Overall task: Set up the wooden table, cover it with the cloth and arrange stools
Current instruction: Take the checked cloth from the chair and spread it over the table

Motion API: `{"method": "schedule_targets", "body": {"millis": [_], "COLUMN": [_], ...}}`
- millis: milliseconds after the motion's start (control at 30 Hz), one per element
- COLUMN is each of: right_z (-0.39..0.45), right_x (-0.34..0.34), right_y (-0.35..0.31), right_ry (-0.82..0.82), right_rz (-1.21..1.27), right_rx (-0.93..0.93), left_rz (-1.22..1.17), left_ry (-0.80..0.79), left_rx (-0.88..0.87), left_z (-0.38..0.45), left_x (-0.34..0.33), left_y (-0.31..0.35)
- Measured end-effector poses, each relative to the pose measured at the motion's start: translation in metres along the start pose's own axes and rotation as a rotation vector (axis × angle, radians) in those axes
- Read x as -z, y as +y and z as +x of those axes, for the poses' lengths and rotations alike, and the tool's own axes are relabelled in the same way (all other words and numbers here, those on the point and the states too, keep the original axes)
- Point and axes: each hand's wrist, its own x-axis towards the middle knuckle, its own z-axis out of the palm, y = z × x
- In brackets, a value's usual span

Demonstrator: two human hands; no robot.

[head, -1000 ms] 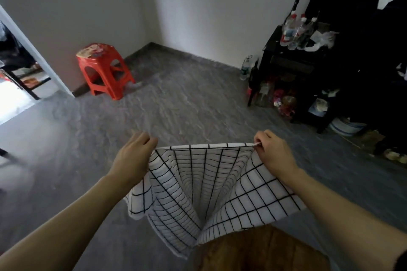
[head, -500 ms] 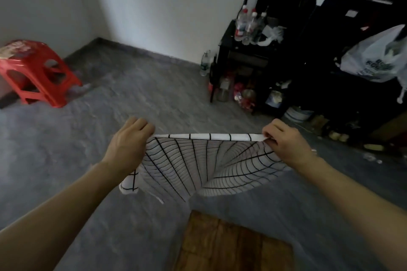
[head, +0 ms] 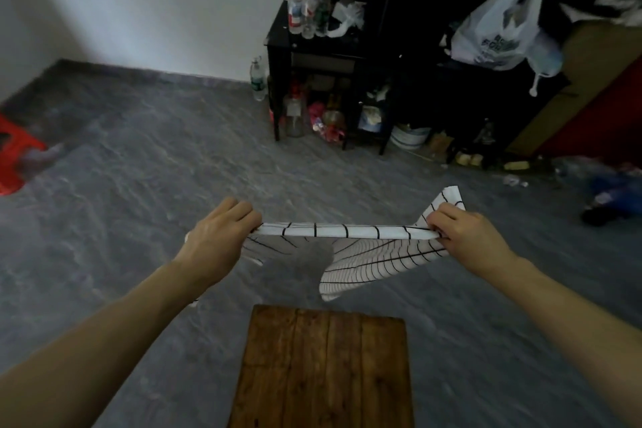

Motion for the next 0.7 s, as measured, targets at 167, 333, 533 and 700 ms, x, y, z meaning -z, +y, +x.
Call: {"method": "schedule_targets", "body": {"millis": [167, 333, 533, 700], "right_z": [-0.067, -0.120, -0.158, -0.176], "right_x": [0.003, -0.001, 0.004, -0.002], "right_y": [0.013, 0.017, 0.003, -0.017], "right_ry": [-0.027, -0.059, -0.032, -0.056], "right_rz": [-0.002, 0.033, 0.120, 0.181], "right_rx": [-0.076, -0.139, -0.166, -0.149], "left_rz": [-0.029, -0.061, -0.037, -0.023], "left_ry": [-0.032, -0.087, -0.135, -0.127], "left_rx": [-0.033, -0.085, -0.065, -0.004], "left_z": [0.007, -0.007, -0.039, -0.067], "left_x": [-0.014, -0.023, -0.016, 0.000], "left_y": [0.047, 0.083, 0.115, 0.125]}}
